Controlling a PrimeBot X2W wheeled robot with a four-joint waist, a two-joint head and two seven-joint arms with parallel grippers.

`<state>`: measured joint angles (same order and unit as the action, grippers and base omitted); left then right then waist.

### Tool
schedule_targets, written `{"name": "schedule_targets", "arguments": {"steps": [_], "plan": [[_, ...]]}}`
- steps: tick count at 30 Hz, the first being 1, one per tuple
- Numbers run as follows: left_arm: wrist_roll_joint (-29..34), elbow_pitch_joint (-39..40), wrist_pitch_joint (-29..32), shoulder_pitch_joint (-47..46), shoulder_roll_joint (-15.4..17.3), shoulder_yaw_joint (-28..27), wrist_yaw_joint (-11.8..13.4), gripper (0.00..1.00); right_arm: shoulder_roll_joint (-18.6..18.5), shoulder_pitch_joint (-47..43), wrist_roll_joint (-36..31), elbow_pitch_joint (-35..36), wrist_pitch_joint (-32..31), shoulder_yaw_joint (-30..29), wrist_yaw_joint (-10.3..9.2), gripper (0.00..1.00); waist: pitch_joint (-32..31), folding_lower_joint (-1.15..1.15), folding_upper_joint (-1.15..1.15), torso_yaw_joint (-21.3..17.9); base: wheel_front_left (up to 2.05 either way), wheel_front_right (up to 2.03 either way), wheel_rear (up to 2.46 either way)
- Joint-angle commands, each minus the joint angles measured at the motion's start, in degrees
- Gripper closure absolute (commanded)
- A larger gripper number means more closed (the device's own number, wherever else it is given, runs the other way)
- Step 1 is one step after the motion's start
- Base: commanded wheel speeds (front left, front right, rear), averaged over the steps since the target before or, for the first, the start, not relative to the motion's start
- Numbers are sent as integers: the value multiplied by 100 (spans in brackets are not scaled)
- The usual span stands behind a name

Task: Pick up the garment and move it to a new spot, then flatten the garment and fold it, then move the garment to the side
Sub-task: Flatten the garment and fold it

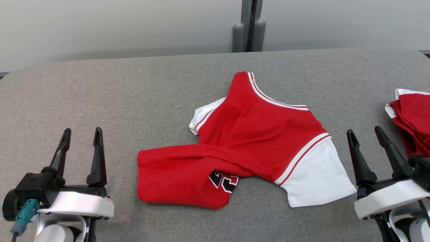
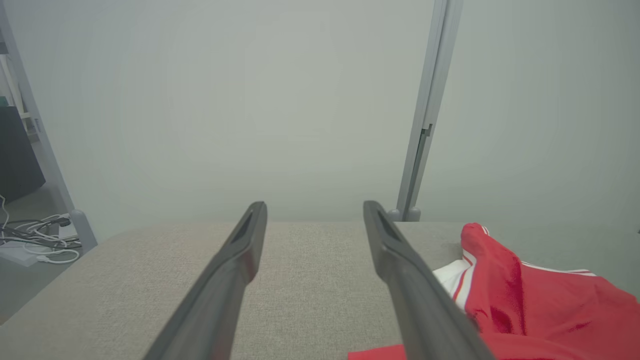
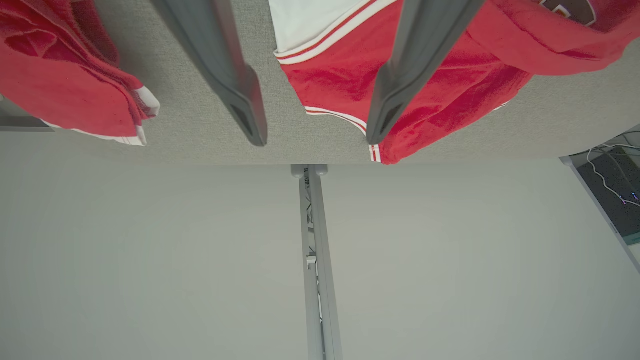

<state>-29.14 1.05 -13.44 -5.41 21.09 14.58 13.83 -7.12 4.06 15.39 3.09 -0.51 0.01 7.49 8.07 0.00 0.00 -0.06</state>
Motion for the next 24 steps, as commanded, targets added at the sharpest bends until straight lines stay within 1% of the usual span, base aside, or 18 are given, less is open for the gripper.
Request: {"name": "schedule_targets", "arguments": {"steps": [1,8,24], "plan": [[77,-49,12,35,95,-11,37,0,-25,-84,-44,5,-14,-15,1,0,-19,0,0,-17,0,0,0],[124,-16,61,329,280,-16,92,0,-30,-154,-81,-5,-23,-26,1,0,-60,0,0,-54,0,0,0],[19,199,303,344,249,45,216,0,2,-95,-64,74,-16,-61,1,0,-5,0,0,-62,0,0,0]]}}
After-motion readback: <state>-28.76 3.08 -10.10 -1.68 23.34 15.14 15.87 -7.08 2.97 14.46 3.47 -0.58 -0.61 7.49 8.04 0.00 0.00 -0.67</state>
